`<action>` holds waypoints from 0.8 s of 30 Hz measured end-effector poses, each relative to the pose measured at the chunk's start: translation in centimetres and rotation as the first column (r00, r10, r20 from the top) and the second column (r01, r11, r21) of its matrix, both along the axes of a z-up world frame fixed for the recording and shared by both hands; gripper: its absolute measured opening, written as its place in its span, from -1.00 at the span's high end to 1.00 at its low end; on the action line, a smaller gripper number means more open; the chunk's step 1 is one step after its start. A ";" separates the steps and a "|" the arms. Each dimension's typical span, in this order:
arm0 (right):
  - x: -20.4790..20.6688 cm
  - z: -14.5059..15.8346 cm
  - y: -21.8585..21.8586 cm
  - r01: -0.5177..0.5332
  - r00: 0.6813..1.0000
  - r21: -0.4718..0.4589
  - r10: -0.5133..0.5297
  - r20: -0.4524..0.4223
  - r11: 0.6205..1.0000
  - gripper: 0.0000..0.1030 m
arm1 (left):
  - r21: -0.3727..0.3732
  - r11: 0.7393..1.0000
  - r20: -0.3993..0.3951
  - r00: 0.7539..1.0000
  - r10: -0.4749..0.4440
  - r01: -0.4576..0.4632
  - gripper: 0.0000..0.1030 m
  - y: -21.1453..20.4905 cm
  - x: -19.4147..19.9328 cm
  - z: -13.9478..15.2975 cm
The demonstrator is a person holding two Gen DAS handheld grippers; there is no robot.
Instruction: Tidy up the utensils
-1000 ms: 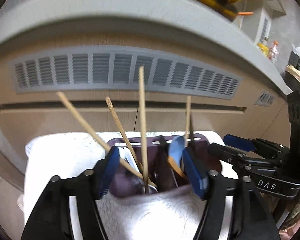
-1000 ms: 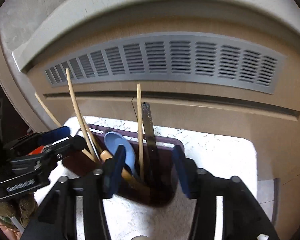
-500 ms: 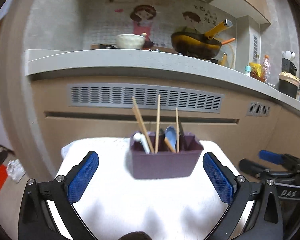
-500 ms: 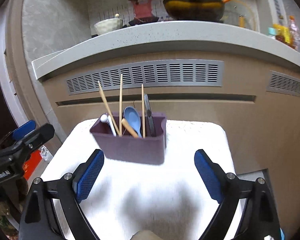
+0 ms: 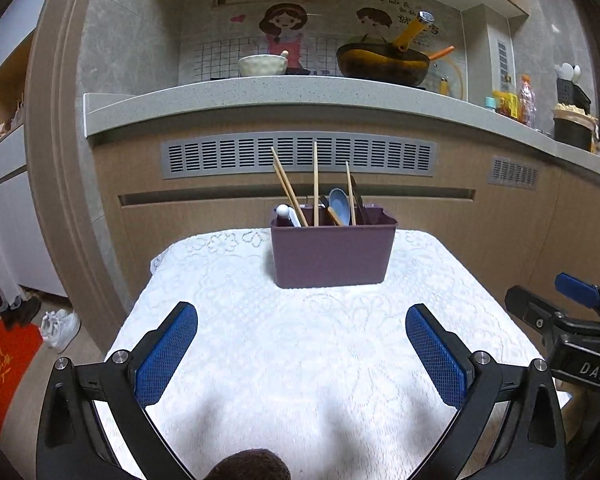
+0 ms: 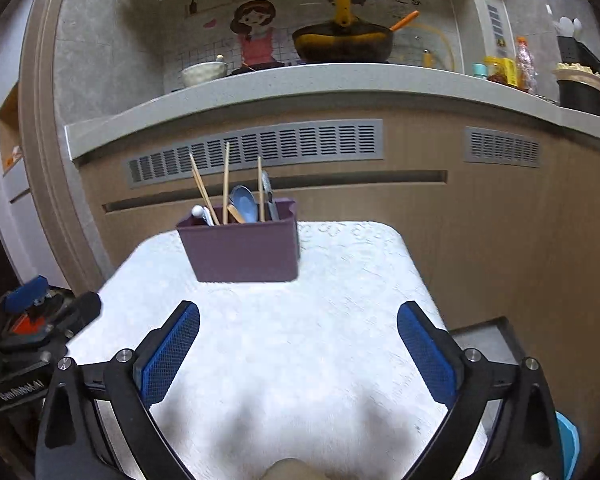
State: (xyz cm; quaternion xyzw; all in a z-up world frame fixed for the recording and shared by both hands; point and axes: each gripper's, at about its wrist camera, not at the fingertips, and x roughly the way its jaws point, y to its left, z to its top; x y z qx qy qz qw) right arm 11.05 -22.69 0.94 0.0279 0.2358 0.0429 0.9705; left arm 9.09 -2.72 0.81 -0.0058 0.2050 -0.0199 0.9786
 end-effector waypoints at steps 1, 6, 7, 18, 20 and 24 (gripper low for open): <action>-0.1 -0.3 -0.1 0.006 1.000 -0.003 -0.006 -0.006 1.000 -0.91 | 0.001 1.000 -0.003 1.000 0.000 0.000 -1.00 -0.1 -0.1 0.0; -0.3 -0.6 0.0 -0.006 1.000 -0.010 0.006 -0.016 1.000 -0.91 | 0.008 1.000 -0.016 1.000 0.004 -0.004 -1.00 0.0 -0.3 -0.2; -0.4 -0.6 0.1 -0.007 1.000 -0.016 0.007 -0.012 1.000 -0.91 | 0.008 1.000 -0.018 1.000 0.004 -0.004 -1.00 0.1 -0.2 -0.2; -0.3 -0.6 0.3 -0.009 1.000 -0.033 0.008 -0.012 0.999 -0.91 | 0.007 1.000 -0.030 0.999 0.011 -0.011 -1.00 0.4 -0.1 -0.2; -0.3 -0.6 0.3 -0.009 1.000 -0.035 0.009 -0.011 0.999 -0.91 | 0.007 1.000 -0.030 1.000 0.011 -0.010 -1.00 0.4 -0.1 -0.1; -0.4 -0.6 0.4 -0.011 1.000 -0.035 0.011 -0.009 0.999 -0.91 | 0.010 1.000 -0.033 0.999 0.009 -0.009 -1.00 0.4 -0.1 -0.2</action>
